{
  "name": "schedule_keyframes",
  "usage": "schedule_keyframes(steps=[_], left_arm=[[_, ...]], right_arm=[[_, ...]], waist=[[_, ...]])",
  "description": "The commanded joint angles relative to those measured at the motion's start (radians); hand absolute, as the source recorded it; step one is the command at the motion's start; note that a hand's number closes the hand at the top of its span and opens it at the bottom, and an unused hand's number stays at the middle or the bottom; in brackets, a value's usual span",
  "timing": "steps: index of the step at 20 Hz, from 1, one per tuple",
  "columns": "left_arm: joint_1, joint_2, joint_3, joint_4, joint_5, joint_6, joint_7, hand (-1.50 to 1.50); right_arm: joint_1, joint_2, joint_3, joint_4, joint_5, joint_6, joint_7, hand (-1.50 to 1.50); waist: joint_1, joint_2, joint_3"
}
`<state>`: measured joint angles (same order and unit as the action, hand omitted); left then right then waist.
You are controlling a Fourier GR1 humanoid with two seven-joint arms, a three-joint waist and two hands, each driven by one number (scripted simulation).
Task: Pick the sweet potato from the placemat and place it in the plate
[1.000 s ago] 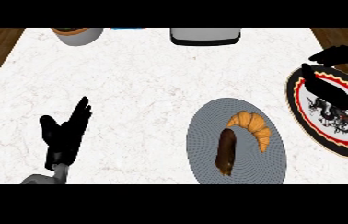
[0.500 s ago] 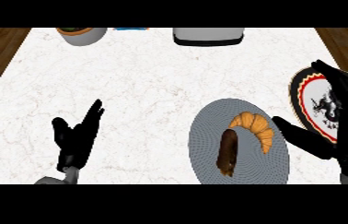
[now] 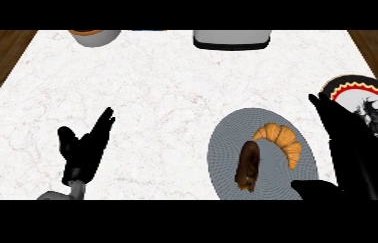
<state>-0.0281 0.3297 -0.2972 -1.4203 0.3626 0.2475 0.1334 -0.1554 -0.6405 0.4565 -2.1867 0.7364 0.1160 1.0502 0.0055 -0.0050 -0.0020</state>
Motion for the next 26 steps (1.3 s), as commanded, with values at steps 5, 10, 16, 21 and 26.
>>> schedule_keyframes(steps=[5, 10, 16, 21, 26], left_arm=[[-0.003, -0.005, 0.004, 0.030, 0.005, -0.035, -0.001, 0.00], [-0.005, -0.020, 0.000, 0.017, -0.014, -0.012, 0.017, 0.00], [0.004, -0.016, 0.018, -0.021, 0.002, -0.011, 0.055, 0.00], [0.025, -0.045, 0.009, 0.057, -0.024, -0.035, -0.031, 0.00], [-0.006, -0.038, 0.028, 0.020, -0.018, -0.037, 0.038, 0.00]], right_arm=[[-0.141, 0.171, 0.161, 0.108, 0.036, 0.252, 0.310, -1.50], [-0.183, 0.267, 0.174, 0.264, 0.083, 0.249, 0.302, -1.50], [-0.111, 0.327, 0.165, 0.335, 0.134, 0.262, 0.286, -1.50], [-0.115, 0.482, 0.185, 0.396, 0.178, 0.302, 0.325, -1.50], [-0.092, 0.567, 0.181, 0.476, 0.283, 0.248, 0.272, -1.50]], waist=[[0.016, 0.007, -0.003], [0.011, 0.007, -0.001], [-0.003, 0.003, 0.001], [-0.006, 0.005, 0.000], [-0.005, 0.005, 0.001]])
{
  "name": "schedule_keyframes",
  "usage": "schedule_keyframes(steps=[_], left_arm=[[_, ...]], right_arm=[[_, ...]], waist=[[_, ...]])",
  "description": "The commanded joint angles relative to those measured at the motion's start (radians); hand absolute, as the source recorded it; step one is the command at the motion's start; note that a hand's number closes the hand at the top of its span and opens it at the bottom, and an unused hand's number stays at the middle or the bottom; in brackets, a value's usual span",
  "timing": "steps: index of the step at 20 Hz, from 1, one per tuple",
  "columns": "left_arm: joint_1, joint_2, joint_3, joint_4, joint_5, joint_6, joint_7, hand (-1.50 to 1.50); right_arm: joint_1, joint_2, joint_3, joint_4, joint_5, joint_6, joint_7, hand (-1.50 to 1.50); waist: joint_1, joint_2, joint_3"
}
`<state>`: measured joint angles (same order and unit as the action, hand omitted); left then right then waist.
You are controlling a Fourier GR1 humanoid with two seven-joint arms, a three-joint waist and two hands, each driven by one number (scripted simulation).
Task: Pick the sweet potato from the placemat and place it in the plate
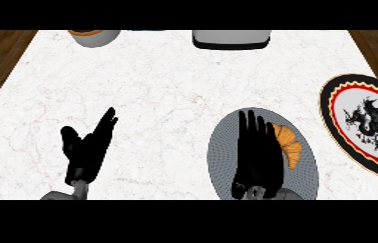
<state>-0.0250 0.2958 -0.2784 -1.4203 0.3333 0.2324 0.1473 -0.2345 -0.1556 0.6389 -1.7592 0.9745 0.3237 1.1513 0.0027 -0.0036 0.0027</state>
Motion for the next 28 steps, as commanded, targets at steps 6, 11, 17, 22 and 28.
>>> schedule_keyframes(steps=[6, 11, 17, 22, 28], left_arm=[[0.013, -0.038, -0.004, 0.069, -0.030, -0.003, -0.030, 0.00], [0.026, -0.011, 0.029, 0.052, -0.020, -0.042, -0.052, 0.00], [0.019, -0.048, 0.008, -0.033, -0.051, 0.012, 0.041, 0.00], [0.030, -0.041, 0.027, -0.020, -0.046, -0.022, 0.035, 0.00], [0.027, -0.048, 0.033, -0.015, -0.050, -0.044, 0.047, 0.00]], right_arm=[[0.001, 0.096, -0.034, 0.125, 0.144, 0.093, 0.140, -1.50], [0.062, 0.136, -0.031, 0.150, 0.236, 0.090, 0.128, -1.50], [-0.004, 0.154, -0.147, 0.194, 0.210, 0.126, 0.062, -1.50], [0.057, 0.129, -0.178, 0.265, 0.246, 0.084, -0.031, -1.50], [0.063, 0.104, -0.159, 0.300, 0.286, 0.136, -0.122, 1.50]], waist=[[-0.006, 0.005, -0.004], [-0.005, 0.004, -0.004], [0.000, 0.003, -0.003], [-0.001, 0.004, -0.003], [0.002, 0.004, -0.003]])
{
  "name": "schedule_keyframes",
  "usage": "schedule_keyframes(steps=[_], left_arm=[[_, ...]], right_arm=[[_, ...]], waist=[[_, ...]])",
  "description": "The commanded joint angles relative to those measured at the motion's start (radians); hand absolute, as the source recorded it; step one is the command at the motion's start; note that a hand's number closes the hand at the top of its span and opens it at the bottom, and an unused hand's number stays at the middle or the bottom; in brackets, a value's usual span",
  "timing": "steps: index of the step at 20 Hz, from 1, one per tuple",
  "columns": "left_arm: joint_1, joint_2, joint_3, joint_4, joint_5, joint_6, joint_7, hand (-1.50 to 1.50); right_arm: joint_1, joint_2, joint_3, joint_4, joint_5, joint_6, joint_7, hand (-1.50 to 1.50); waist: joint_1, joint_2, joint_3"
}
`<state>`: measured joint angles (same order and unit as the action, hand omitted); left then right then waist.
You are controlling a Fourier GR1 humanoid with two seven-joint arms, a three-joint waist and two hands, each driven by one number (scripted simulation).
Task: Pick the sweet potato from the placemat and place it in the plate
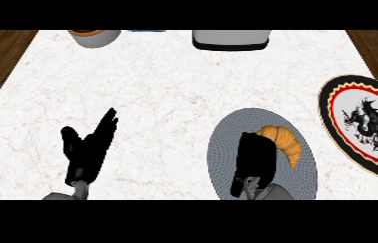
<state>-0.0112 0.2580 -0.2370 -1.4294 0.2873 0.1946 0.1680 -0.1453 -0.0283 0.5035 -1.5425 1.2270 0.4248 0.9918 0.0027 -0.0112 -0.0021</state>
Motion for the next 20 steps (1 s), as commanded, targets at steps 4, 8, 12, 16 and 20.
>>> schedule_keyframes(steps=[4, 8, 12, 16, 20], left_arm=[[-0.024, -0.025, 0.016, 0.051, -0.021, -0.010, -0.001, 0.00], [0.031, -0.021, 0.002, -0.026, -0.014, -0.018, 0.021, 0.00], [-0.001, -0.021, 0.012, -0.007, -0.014, -0.011, 0.017, 0.00], [0.003, -0.013, -0.001, -0.012, -0.020, -0.030, 0.010, 0.00], [-0.015, -0.029, -0.029, -0.018, -0.037, -0.031, 0.004, 0.00]], right_arm=[[-0.027, -0.001, -0.009, 0.066, 0.075, 0.078, 0.045, 1.50], [-0.120, 0.020, -0.133, 0.141, 0.122, -0.065, 0.055, 1.50], [-0.243, 0.027, -0.447, 0.084, 0.090, -0.208, 0.219, 1.50], [-0.380, -0.013, -0.576, 0.086, 0.196, -0.351, 0.276, 1.50], [-0.492, -0.088, -0.650, 0.150, 0.354, -0.450, 0.326, 1.50]], waist=[[-0.003, 0.012, 0.002], [0.012, 0.014, 0.003], [0.002, 0.038, 0.009], [0.038, 0.047, 0.005], [0.080, 0.058, 0.002]])
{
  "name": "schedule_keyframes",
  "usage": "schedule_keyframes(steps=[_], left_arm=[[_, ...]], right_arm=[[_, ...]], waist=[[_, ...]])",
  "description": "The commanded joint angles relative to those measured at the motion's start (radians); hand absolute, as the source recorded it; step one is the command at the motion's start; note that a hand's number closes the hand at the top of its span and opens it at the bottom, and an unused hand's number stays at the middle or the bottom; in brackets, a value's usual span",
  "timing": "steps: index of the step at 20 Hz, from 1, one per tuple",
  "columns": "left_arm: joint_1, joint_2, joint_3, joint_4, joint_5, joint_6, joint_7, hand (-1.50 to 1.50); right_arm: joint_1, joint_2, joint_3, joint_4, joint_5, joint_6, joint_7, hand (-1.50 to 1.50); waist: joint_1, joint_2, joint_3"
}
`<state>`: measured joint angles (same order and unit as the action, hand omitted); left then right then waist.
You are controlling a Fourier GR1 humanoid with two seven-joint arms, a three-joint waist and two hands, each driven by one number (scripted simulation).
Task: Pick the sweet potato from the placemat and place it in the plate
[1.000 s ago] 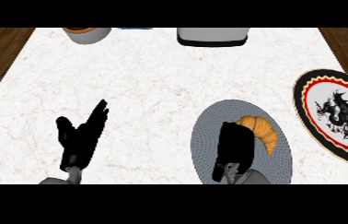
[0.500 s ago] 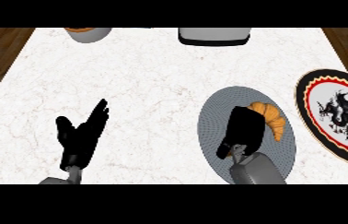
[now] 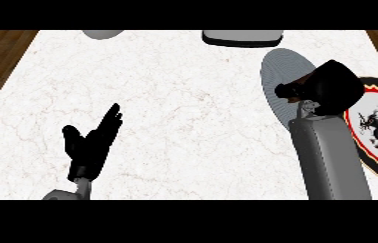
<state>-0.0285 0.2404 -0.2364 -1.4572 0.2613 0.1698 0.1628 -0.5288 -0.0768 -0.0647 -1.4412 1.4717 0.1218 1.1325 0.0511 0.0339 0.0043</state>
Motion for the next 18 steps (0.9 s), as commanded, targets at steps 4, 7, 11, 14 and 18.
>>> schedule_keyframes(steps=[4, 7, 11, 14, 18], left_arm=[[-0.015, -0.004, -0.031, -0.002, -0.011, -0.016, 0.020, 0.00], [-0.025, -0.004, -0.025, 0.016, -0.006, -0.023, 0.020, 0.00], [-0.017, -0.016, -0.033, 0.021, -0.014, -0.011, 0.021, 0.00], [-0.025, 0.001, -0.018, 0.036, -0.011, -0.027, 0.010, 0.00], [-0.014, -0.020, -0.024, 0.026, -0.011, -0.008, 0.022, 0.00]], right_arm=[[-0.173, -0.071, -0.165, 0.092, 0.232, -0.257, 0.233, 1.50], [-0.222, -0.080, -0.226, 0.098, 0.308, -0.331, 0.265, 1.50], [-0.236, -0.071, -0.300, 0.099, 0.414, -0.416, 0.313, 1.50], [-0.210, -0.048, -0.345, 0.076, 0.465, -0.523, 0.312, 1.50], [-0.166, -0.039, -0.412, 0.105, 0.562, -0.625, 0.305, 1.50]], waist=[[0.053, 0.018, -0.001], [0.053, 0.018, -0.002], [0.041, 0.008, -0.002], [0.028, 0.009, 0.000], [0.018, 0.004, 0.000]])
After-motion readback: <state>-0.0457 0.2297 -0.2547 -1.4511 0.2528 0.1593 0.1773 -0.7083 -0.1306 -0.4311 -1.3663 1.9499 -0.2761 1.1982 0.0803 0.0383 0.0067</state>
